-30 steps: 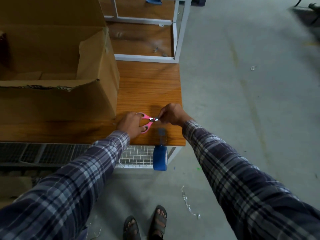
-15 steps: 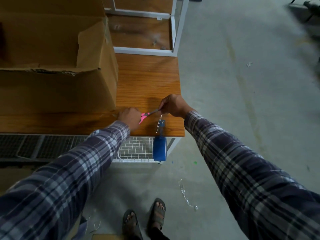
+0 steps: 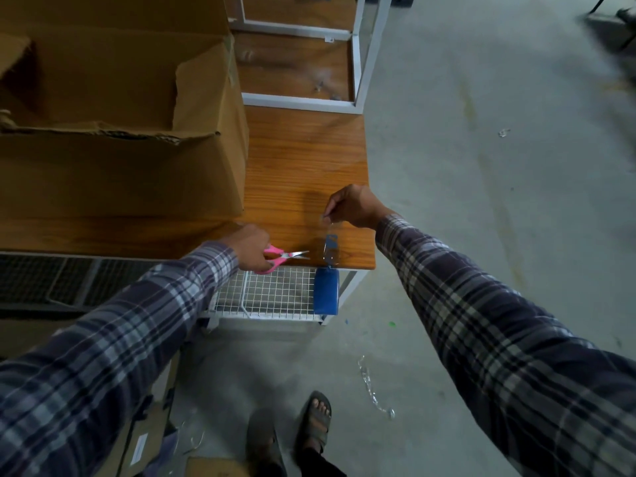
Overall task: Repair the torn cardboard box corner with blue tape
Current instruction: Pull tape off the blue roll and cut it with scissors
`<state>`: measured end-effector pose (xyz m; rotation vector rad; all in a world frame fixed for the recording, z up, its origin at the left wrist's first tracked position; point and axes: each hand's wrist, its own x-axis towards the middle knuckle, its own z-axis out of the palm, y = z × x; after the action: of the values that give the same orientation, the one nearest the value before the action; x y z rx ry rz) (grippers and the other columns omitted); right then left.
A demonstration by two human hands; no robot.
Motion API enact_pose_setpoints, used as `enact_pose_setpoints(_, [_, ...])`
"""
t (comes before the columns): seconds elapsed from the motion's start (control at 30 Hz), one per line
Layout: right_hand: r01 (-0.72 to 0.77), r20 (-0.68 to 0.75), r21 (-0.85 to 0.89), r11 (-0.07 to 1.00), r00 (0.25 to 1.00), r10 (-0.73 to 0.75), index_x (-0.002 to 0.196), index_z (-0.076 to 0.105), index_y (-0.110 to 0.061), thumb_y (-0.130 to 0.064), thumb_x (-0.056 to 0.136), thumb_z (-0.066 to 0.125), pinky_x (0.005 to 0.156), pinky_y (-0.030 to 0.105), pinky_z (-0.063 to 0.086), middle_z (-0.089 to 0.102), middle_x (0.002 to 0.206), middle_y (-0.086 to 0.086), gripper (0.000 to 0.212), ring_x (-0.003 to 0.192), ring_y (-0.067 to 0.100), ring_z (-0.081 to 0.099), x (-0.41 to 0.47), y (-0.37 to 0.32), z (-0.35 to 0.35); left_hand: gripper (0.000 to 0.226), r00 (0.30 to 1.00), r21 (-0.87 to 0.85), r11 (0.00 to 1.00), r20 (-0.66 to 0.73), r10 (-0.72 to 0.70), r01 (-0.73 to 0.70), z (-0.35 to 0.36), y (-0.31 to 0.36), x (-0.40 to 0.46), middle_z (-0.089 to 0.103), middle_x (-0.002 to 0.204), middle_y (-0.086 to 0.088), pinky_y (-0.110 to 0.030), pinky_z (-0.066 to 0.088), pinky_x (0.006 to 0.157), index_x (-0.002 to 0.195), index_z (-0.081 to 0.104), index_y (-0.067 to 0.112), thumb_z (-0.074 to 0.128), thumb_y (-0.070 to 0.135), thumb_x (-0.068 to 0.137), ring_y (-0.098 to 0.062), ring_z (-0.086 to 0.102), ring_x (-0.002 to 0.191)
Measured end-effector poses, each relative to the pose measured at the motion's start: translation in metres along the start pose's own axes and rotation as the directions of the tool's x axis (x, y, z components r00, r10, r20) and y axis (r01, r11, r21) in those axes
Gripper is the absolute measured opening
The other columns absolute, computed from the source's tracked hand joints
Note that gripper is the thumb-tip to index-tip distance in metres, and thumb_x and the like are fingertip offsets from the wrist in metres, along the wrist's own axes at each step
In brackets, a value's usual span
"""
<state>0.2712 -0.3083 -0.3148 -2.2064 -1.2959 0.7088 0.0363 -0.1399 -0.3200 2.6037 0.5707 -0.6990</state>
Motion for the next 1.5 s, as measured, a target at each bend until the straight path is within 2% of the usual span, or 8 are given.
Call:
enact_pose_setpoints(0.13, [-0.037, 0.012, 0.068, 0.997, 0.999, 0.036, 0.081, 0.081, -0.025, -0.006, 0.085, 0.086, 0.097, 0.042, 0.062, 0.082, 0.091, -0.001, 0.020, 0.097, 0.022, 0.079, -0.001, -0.001, -0.001, 0.023, 0.999, 0.012, 0.999, 0.005, 0.046, -0.046, 0.003, 0.011, 0.003, 0.067, 0.098, -0.003, -0.033, 0.065, 0.077, 0.095, 0.058, 0.020, 0.077, 0.035, 0.096, -0.020, 0.069, 0.088])
enact_pose_setpoints(0.33, [0.033, -0.029, 0.011, 0.999, 0.999, -0.032, 0.091, 0.085, -0.010, -0.009, 0.084, 0.088, 0.088, 0.025, 0.059, 0.083, 0.093, 0.004, 0.007, 0.086, 0.011, 0.076, -0.006, 0.003, -0.001, 0.028, 0.999, -0.001, 0.999, 0.019, 0.050, -0.050, 0.004, 0.024, 0.008, 0.065, 0.105, -0.005, -0.022, 0.054, 0.066, 0.117, 0.063, 0.006, 0.072, 0.027, 0.100, -0.015, 0.062, 0.083])
enact_pose_setpoints(0.5, [0.063, -0.055, -0.001, 0.998, 0.996, -0.063, 0.089, 0.084, -0.012, -0.009, 0.085, 0.087, 0.091, 0.030, 0.062, 0.083, 0.093, 0.003, 0.006, 0.092, 0.018, 0.079, -0.005, 0.006, 0.001, 0.026, 1.000, 0.038, 0.999, -0.009, 0.027, -0.027, 0.005, 0.029, 0.014, 0.066, 0.112, -0.009, -0.020, 0.049, 0.062, 0.119, 0.062, 0.006, 0.069, 0.025, 0.103, -0.015, 0.059, 0.081])
enact_pose_setpoints(0.8, [0.069, -0.063, 0.026, 0.997, 0.996, -0.067, 0.089, 0.084, -0.011, -0.007, 0.087, 0.085, 0.088, 0.027, 0.061, 0.083, 0.092, 0.002, 0.005, 0.086, 0.010, 0.077, -0.007, 0.012, 0.003, 0.009, 0.997, 0.059, 0.998, -0.063, 0.035, -0.031, 0.003, 0.030, 0.022, 0.059, 0.105, -0.005, -0.022, 0.045, 0.071, 0.101, 0.060, 0.013, 0.069, 0.016, 0.101, -0.015, 0.056, 0.086])
enact_pose_setpoints(1.1, [0.025, -0.317, 0.168, 0.985, 0.948, 0.030, 0.091, 0.084, -0.011, -0.008, 0.088, 0.084, 0.086, 0.032, 0.065, 0.081, 0.087, -0.002, 0.004, 0.075, -0.003, 0.073, 0.007, 0.009, -0.045, 0.014, 0.992, 0.003, 1.000, -0.127, -0.020, 0.020, -0.011, 0.029, 0.029, 0.069, 0.108, -0.008, -0.032, 0.057, 0.078, 0.104, 0.072, 0.009, 0.072, 0.022, 0.100, -0.021, 0.065, 0.093])
enact_pose_setpoints(1.23, [0.015, -0.414, 0.499, 0.867, 0.882, 0.223, 0.092, 0.079, -0.010, -0.015, 0.089, 0.086, 0.078, 0.036, 0.066, 0.081, 0.091, 0.015, 0.009, 0.076, 0.014, 0.074, -0.006, 0.011, -0.067, 0.020, 0.957, -0.069, 0.990, -0.256, -0.136, 0.122, -0.011, 0.019, 0.028, 0.072, 0.097, -0.011, -0.044, 0.064, 0.082, 0.098, 0.077, 0.008, 0.077, 0.028, 0.097, -0.027, 0.070, 0.090])
enact_pose_setpoints(1.33, [-0.006, -0.317, 0.698, 0.716, 0.894, 0.316, 0.098, 0.075, -0.009, -0.015, 0.093, 0.084, 0.082, 0.039, 0.064, 0.080, 0.099, 0.022, 0.012, 0.085, 0.026, 0.075, -0.024, 0.014, -0.057, 0.019, 0.918, -0.089, 0.981, -0.348, -0.192, 0.172, -0.011, 0.015, 0.033, 0.075, 0.097, -0.015, -0.038, 0.059, 0.072, 0.096, 0.080, 0.006, 0.081, 0.025, 0.094, -0.028, 0.068, 0.085])
enact_pose_setpoints(1.5, [-0.041, -0.181, 0.833, 0.552, 0.922, 0.342, 0.109, 0.070, -0.007, -0.010, 0.097, 0.077, 0.084, 0.038, 0.064, 0.080, 0.101, 0.014, 0.014, 0.094, 0.028, 0.079, -0.057, 0.026, -0.027, 0.017, 0.916, -0.142, 0.967, -0.315, -0.247, 0.212, -0.016, 0.020, 0.046, 0.074, 0.096, -0.011, -0.042, 0.065, 0.074, 0.107, 0.082, 0.008, 0.080, 0.019, 0.094, -0.026, 0.071, 0.087])
